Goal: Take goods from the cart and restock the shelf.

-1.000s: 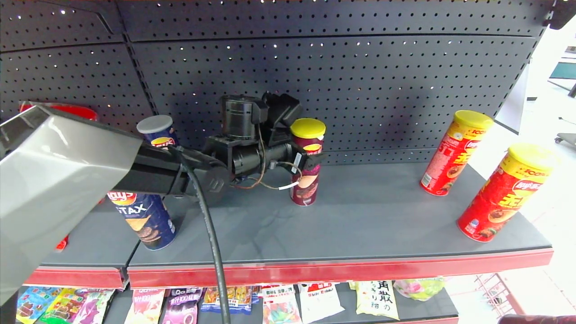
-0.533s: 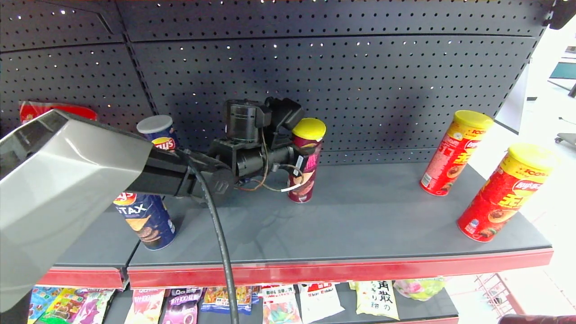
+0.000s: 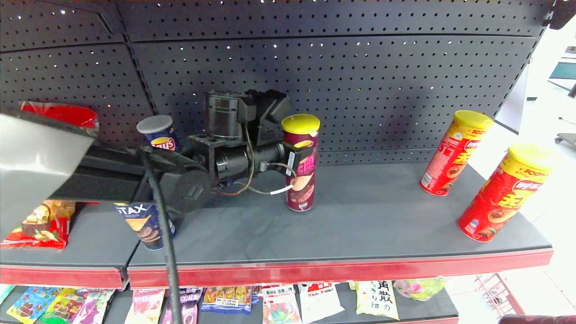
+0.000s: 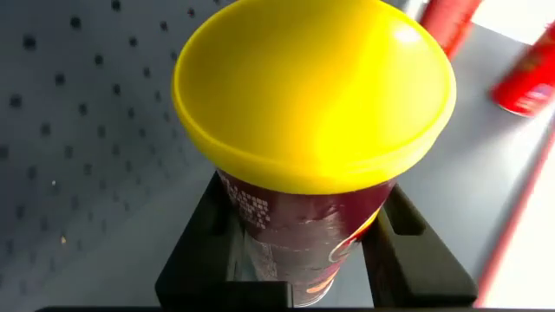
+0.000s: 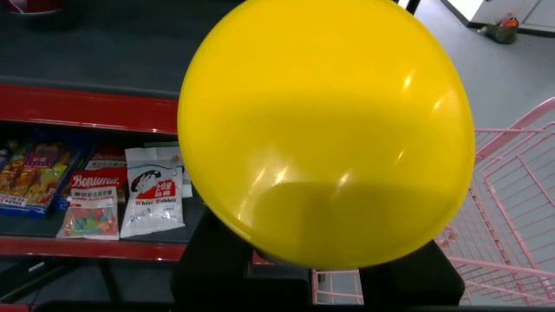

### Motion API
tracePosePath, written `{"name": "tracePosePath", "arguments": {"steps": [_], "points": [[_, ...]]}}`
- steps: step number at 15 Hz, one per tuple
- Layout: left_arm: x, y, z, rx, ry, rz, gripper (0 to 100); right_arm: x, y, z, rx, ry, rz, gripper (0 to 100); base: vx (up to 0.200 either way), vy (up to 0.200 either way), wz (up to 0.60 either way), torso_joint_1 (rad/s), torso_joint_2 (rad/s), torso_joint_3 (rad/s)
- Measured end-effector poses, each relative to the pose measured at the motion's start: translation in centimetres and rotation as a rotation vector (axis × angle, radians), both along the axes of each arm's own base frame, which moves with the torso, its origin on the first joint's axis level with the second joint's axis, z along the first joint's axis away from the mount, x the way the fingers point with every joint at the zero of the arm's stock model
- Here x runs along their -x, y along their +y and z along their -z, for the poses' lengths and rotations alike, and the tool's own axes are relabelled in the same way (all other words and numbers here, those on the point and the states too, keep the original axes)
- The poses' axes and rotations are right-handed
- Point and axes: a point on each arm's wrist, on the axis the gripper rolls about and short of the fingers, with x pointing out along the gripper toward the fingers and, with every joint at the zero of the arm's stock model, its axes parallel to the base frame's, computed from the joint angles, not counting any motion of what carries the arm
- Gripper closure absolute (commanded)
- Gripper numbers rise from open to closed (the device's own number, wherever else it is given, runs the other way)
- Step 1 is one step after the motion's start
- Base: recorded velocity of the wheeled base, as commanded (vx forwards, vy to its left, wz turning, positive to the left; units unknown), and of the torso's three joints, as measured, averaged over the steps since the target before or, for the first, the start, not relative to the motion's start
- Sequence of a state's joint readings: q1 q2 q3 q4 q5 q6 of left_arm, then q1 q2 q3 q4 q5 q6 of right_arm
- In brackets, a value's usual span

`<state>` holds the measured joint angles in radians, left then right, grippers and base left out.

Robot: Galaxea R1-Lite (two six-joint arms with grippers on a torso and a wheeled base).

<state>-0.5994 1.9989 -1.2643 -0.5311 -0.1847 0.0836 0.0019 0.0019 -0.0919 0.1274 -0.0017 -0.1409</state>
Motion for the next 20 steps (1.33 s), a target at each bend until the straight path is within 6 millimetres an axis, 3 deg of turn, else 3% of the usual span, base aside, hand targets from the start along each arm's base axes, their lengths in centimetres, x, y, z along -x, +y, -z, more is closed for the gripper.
{"name": "tracePosePath", "arguments": {"steps": [4, 7, 11, 20], "points": [[4.4, 1.9, 0.2, -0.020, 0.050, 0.021, 100, 0.0, 0.0, 0.0, 0.000, 0.000, -0.001, 100, 0.000, 0.000, 0.00, 0.000, 0.00, 0.000], [6.2, 2.2, 0.8, 0.021, -0.012, 0.030, 100, 0.0, 0.0, 0.0, 0.000, 0.000, 0.000, 100, 0.000, 0.000, 0.00, 0.000, 0.00, 0.000], [6.9, 1.3, 2.3, 0.004, 0.015, 0.047, 100, 0.0, 0.0, 0.0, 0.000, 0.000, 0.000, 100, 0.000, 0.000, 0.00, 0.000, 0.00, 0.000], [7.5, 1.2, 3.1, -0.005, 0.044, 0.052, 100, 0.0, 0.0, 0.0, -0.001, 0.000, -0.001, 100, 0.000, 0.000, 0.00, 0.000, 0.00, 0.000]]}}
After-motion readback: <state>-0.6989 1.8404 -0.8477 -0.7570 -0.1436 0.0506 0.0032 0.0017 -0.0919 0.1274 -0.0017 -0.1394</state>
